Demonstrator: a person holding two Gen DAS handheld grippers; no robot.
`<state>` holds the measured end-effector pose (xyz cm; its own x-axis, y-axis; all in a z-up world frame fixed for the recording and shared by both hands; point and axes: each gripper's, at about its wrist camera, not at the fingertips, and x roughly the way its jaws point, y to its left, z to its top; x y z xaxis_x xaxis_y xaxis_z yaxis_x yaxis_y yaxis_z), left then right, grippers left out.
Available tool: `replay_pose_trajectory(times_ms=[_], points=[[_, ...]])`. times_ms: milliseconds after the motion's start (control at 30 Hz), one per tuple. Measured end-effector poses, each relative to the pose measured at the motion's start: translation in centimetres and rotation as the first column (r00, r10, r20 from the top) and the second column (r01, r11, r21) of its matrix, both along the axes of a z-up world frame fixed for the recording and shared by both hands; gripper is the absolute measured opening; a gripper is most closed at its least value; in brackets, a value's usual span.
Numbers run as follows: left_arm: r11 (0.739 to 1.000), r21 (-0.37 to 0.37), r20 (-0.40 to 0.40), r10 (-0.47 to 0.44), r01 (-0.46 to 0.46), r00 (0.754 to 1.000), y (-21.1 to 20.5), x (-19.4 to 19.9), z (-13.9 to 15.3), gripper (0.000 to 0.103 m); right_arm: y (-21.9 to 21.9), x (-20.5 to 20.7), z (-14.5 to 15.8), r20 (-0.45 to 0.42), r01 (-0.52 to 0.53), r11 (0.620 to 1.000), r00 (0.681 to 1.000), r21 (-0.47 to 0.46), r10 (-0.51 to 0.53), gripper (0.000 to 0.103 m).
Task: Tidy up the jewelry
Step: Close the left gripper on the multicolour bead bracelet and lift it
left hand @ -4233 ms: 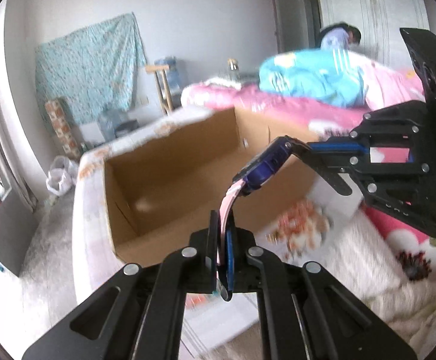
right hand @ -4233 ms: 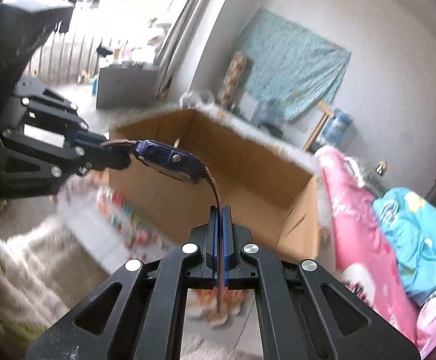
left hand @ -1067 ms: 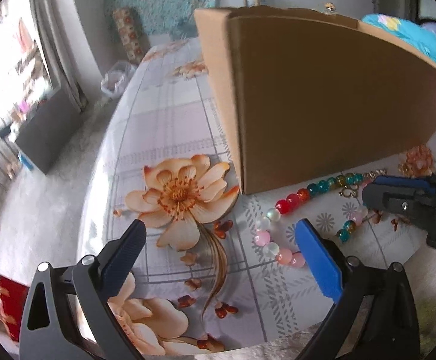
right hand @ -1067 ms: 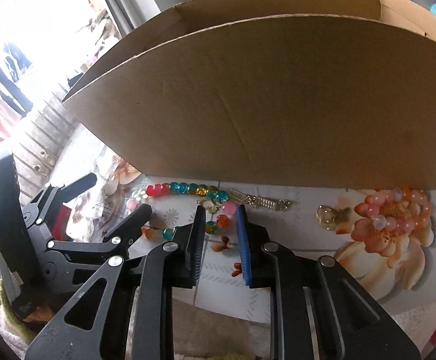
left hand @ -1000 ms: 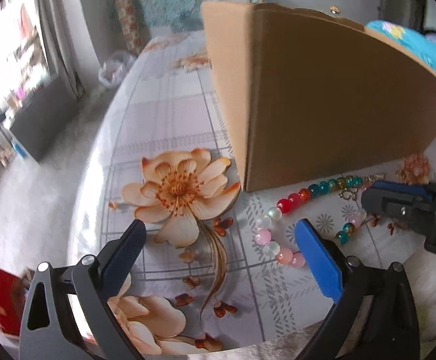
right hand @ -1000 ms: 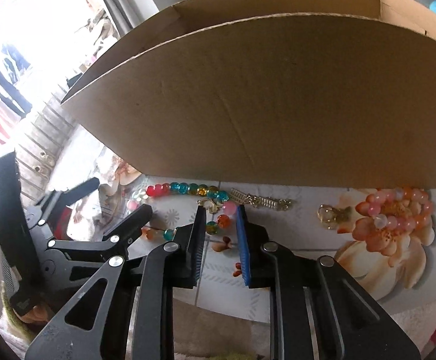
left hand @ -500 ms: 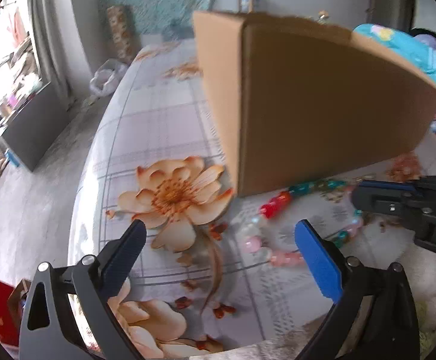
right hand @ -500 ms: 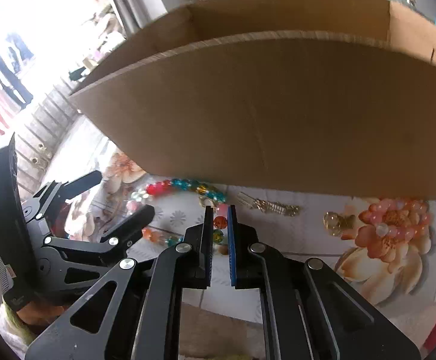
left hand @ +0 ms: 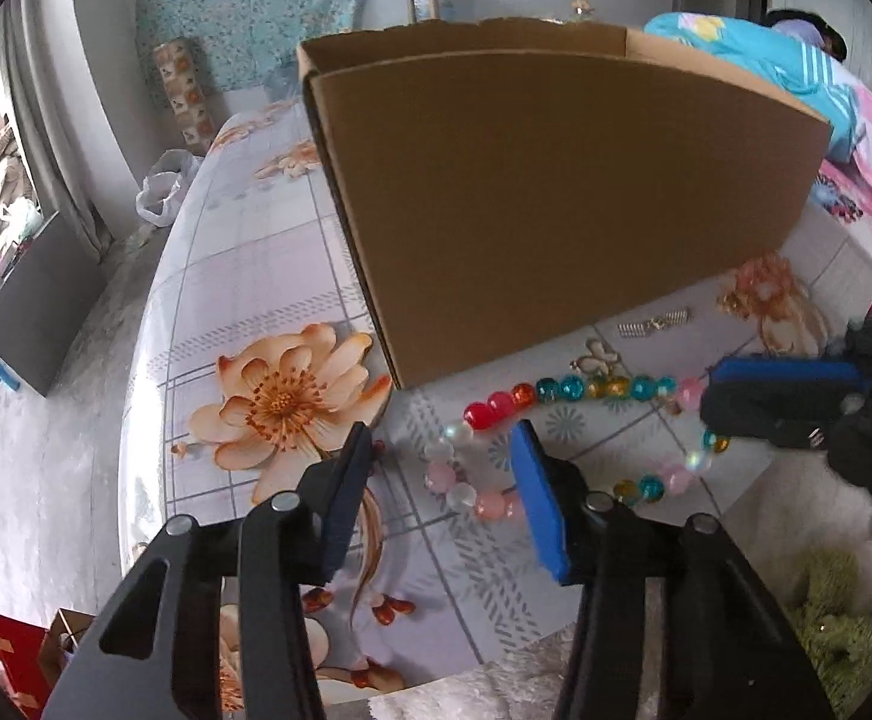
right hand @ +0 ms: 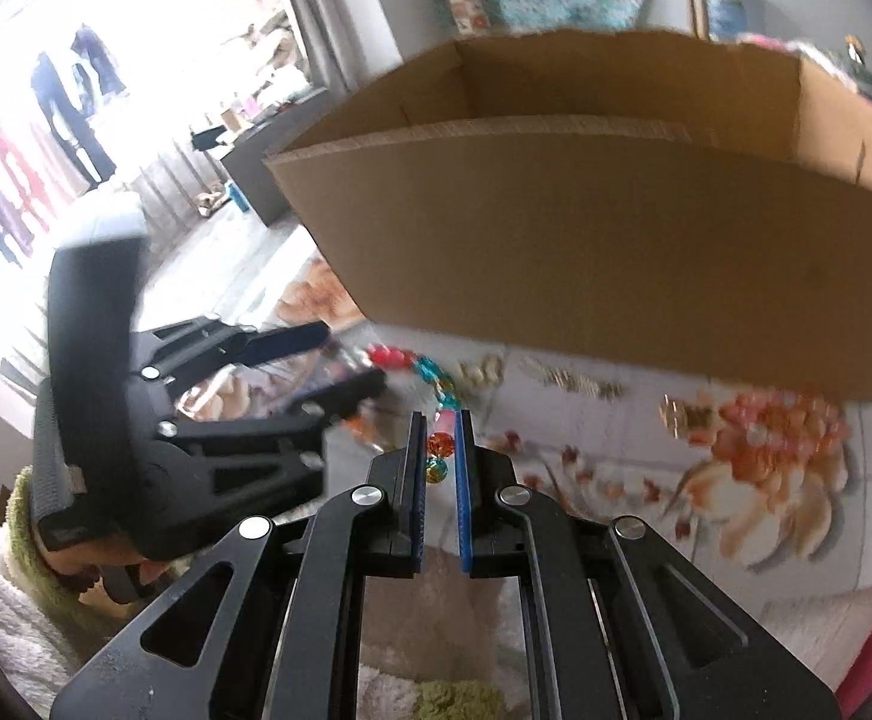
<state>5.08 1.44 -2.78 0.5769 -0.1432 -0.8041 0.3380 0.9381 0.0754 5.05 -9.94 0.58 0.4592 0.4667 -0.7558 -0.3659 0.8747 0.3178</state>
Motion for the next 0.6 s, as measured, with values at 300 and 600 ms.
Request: replay_pose_trajectory(times_ms=[300, 600], points=[[0.998, -0.056, -0.057, -0.001, -0.002, 0.998, 0.0, 0.9, 0.2, 0.013, -2.0, 1.1, -1.1, -0.059, 0.053, 0.999, 0.997, 0.01, -0.052, 0.011], [0.995, -0.101, -0.09, -0.006, -0.003, 0.996, 0.1, 0.6, 0.3, 0.01, -0.3, 2.6, -1.1, -0.036, 0.058, 0.998, 0.998, -0.036, -0.059, 0.013]])
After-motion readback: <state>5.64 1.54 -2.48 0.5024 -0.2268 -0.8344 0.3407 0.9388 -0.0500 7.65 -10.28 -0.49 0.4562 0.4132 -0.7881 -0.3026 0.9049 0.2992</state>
